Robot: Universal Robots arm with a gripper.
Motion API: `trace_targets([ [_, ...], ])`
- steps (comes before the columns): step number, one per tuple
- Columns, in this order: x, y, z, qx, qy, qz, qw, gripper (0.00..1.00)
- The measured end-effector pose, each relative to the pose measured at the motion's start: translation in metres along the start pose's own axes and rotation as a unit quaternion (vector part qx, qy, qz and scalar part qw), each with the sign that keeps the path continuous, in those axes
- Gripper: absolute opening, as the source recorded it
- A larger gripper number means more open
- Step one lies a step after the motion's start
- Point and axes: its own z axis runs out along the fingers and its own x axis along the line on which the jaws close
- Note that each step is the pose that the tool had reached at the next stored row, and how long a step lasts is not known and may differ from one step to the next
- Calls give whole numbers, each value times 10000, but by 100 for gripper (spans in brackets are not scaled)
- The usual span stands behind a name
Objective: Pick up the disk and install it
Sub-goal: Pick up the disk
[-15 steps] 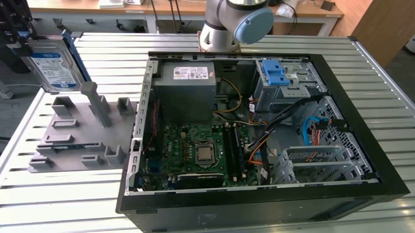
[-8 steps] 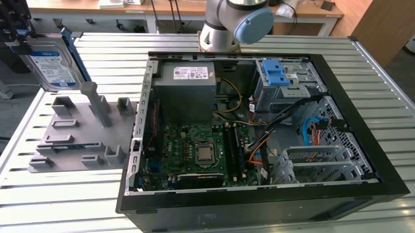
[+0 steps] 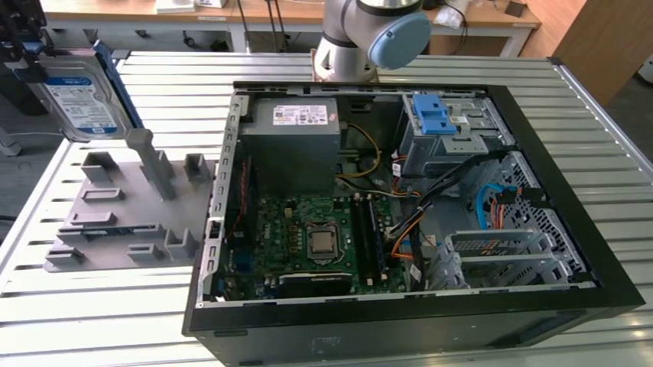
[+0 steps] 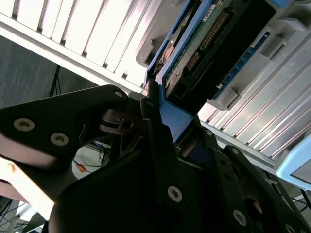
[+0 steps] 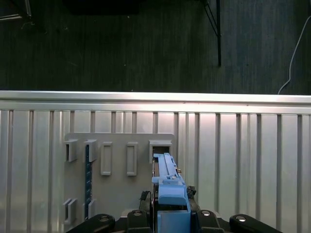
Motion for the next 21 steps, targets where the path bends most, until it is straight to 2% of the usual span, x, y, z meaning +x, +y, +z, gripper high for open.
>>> trace_targets([
  [21, -1, 1, -164, 0, 0, 0, 10000, 36],
])
